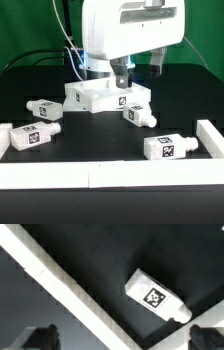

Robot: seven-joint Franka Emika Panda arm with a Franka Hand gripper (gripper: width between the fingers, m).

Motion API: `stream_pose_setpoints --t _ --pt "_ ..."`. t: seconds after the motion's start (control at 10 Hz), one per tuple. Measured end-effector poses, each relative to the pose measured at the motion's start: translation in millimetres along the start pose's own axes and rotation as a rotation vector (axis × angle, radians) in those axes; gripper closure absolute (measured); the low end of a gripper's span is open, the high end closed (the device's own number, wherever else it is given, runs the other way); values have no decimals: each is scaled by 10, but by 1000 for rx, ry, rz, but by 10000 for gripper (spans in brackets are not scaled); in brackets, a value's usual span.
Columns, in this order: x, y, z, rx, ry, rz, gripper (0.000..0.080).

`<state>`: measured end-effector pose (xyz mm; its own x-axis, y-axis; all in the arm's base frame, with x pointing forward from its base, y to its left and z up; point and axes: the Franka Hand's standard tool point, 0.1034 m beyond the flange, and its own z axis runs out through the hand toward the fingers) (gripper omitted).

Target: Assemble one leg

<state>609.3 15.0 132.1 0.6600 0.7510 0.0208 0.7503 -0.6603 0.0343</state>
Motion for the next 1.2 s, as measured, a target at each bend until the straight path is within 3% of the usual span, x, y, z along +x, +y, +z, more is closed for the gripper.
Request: stream_pose_setpoints --t 0.6,0.8,1.0,1.2 --pt "-7 -11 26 0 3 6 150" --pt "-25 -134 240 4 12 24 150" --pt "94 -182 540 -4 45 -33 150" --pt "271 -307 644 -46 83 -53 150"
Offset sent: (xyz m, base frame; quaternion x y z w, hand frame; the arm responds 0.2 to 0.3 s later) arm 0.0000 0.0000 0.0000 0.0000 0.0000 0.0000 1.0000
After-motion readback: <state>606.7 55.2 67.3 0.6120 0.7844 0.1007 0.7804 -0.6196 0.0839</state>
